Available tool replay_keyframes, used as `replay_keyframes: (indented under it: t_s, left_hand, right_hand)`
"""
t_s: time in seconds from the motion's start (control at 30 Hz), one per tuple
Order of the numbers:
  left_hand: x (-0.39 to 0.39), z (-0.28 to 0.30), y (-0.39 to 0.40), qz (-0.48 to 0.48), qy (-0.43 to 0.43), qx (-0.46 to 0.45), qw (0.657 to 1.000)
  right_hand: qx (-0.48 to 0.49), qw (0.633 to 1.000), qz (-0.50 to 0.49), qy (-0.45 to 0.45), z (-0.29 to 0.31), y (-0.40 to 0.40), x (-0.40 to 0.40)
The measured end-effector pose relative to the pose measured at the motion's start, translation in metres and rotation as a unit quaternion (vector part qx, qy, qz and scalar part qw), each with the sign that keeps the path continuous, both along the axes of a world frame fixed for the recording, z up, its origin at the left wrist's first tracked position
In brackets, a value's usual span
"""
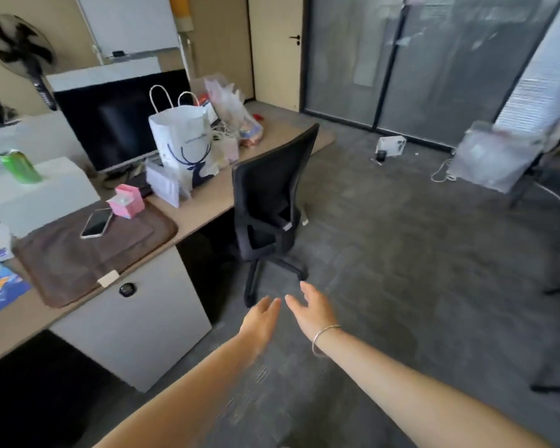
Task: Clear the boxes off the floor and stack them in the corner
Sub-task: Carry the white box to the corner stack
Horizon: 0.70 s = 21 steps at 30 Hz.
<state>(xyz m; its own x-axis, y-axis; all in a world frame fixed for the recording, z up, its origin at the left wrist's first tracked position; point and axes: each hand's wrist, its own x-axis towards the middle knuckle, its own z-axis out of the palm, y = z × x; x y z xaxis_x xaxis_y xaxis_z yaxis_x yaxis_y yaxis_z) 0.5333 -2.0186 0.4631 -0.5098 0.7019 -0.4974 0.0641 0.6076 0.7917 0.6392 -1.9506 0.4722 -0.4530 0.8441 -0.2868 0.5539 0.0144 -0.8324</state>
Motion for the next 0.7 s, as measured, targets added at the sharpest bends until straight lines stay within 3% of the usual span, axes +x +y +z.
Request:
replay_keyframes:
  t_s: [0.17,0.4,0.7]
  left_hand:
    - [-0.04,0.024,0.135,-0.048,0.012,0.046,0.998]
    - [-0.057,0.019,0.293,-0.102,-0.003,0.043,0.994]
    - [-0.062,0.016,0.534,-0.118,-0.001,0.045,0.992]
  right_hand:
    - [0.033,0.996,-0.084,0.007,0.02,0.117,-0.019]
    - [0.032,0.986,-0.162,-0.027,0.009,0.258,-0.017]
    - [0.046,0.985,-0.154,-0.058,-0.001,0.492,-0.018]
